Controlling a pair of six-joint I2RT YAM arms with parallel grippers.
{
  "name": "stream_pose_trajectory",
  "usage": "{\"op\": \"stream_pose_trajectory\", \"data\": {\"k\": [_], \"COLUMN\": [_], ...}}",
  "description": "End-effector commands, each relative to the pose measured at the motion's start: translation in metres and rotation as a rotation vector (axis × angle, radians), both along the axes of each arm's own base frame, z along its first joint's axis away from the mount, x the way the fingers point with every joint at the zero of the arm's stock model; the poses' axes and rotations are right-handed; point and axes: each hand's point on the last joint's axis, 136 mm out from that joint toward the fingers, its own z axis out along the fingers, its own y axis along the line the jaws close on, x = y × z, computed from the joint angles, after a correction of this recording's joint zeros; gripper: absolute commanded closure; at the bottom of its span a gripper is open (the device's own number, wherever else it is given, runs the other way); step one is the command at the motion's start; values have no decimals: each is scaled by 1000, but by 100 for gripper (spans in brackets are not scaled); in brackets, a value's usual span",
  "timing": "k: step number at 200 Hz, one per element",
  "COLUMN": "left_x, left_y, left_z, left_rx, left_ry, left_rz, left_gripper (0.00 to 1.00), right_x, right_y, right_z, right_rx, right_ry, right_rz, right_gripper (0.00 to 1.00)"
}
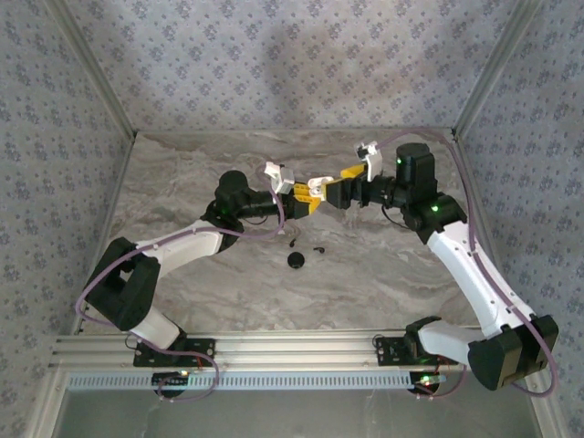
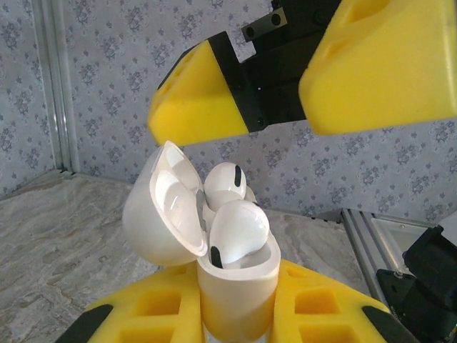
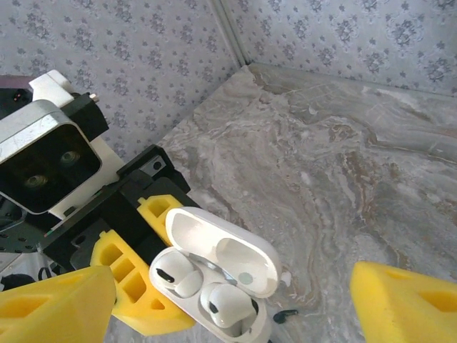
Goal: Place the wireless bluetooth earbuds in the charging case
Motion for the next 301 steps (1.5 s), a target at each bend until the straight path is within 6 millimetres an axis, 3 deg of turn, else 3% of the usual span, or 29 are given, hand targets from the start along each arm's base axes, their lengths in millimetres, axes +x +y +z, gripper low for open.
{"op": "stream_pose_trajectory", "data": {"k": [1, 40, 45, 155, 219, 264, 301], "left_x": [-8, -8, -8, -8, -9, -9, -12], "left_y": [3, 3, 3, 3, 3, 3, 2], "left_z": [23, 23, 23, 24, 27, 28, 26], "left_rx": [-35, -34, -35, -39, -41, -42, -29], "left_ry": [-63, -61, -63, -63, -71, -73, -87], "left_rz": [-19, -19, -19, -22, -21, -25, -46], "left_gripper": [81, 81, 81, 81, 81, 81, 81], "right_x": [-4, -2, -1, 4, 18, 18, 4], "right_y": [8, 12, 13, 14, -4, -3, -2], "right_z": [8, 1, 14, -6, -20, -13, 7], "right_rx": [14, 7, 16, -26, -62, -41, -29], "right_ry": [1, 18, -6, 63, 103, 83, -17], "right_rz": [37, 46, 46, 41, -58, -42, 27], "right_gripper": [13, 12, 12, 13, 15, 15, 14]}}
